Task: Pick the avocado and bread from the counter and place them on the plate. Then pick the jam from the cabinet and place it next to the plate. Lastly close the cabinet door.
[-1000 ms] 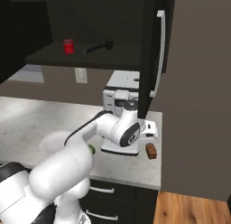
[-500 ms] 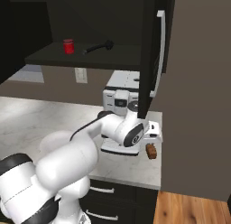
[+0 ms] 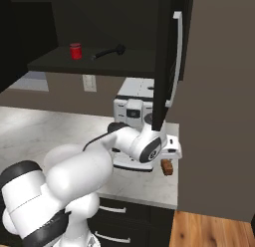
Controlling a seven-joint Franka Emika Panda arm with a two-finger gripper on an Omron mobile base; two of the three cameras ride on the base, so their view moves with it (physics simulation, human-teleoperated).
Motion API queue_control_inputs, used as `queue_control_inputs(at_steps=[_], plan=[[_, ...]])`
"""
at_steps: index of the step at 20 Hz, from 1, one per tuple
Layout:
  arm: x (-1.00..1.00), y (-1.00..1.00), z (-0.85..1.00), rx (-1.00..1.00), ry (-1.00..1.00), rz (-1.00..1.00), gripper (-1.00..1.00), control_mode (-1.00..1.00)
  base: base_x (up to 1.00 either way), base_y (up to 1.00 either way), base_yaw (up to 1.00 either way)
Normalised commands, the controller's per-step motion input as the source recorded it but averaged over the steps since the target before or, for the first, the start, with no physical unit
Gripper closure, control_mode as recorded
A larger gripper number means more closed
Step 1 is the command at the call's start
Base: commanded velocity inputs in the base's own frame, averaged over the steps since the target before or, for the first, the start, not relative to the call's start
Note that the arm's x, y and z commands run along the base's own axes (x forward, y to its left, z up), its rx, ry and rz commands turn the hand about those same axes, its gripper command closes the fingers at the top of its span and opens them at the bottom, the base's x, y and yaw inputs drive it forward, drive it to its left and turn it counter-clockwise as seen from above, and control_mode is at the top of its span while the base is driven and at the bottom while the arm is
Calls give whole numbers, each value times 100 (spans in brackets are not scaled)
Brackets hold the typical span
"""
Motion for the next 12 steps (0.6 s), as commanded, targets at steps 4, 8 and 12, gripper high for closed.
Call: queue_control_inputs(at_steps=[4,8,12], plan=[[10,-8,-11,0,0,0,-100,-100,0,0,0],[11,-4,-10,0,0,0,-100,-100,0,0,0],[6,-5,-8,0,0,0,-100,-100,0,0,0]])
